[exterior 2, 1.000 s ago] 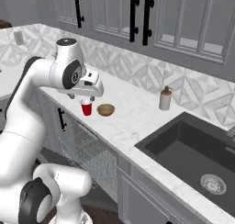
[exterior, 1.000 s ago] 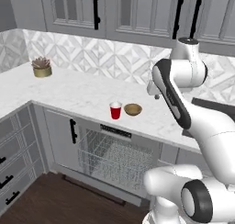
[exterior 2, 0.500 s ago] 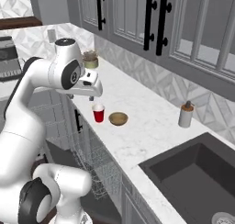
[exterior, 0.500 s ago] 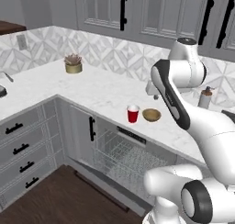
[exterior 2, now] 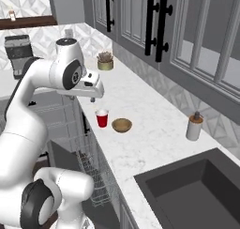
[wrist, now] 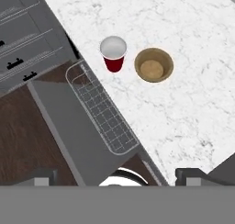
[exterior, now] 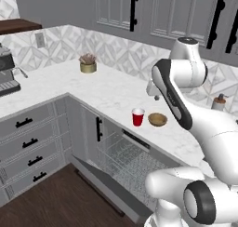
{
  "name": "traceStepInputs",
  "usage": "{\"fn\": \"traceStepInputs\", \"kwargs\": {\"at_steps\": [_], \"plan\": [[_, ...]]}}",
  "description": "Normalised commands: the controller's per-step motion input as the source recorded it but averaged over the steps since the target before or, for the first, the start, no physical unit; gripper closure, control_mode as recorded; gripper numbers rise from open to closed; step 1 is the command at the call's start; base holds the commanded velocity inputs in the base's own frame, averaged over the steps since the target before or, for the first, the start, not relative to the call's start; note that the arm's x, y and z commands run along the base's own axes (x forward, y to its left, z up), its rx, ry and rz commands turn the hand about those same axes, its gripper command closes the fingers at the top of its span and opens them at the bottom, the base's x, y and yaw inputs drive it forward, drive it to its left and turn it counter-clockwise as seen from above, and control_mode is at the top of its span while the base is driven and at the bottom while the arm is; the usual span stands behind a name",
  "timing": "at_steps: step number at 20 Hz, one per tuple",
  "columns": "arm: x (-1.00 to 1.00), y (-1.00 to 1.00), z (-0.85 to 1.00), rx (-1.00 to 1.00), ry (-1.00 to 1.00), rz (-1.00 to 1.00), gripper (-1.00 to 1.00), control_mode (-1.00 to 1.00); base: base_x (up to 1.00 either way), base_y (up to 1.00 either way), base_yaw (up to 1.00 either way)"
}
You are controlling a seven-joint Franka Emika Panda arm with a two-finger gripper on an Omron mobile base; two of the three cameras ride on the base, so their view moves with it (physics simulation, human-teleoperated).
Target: Pick up the cup and bowl from the counter, place them in the dishwasher, and close the dishwasher door.
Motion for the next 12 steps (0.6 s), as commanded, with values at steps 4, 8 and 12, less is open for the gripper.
{"fn": "traceStepInputs", "kwargs": {"at_steps": [4,8,12], "plan": [[0.0,-0.18,0.0,0.01,0.0,0.07,-1.0,-1.0,0.03,-0.52,0.21],[0.06,-0.77,-0.01,0.05,0.0,0.31,-1.0,-1.0,0.0,0.0,0.0],[0.21,-0.69,0.0,0.02,0.0,0.29,-1.0,-1.0,0.0,0.0,0.0]]}}
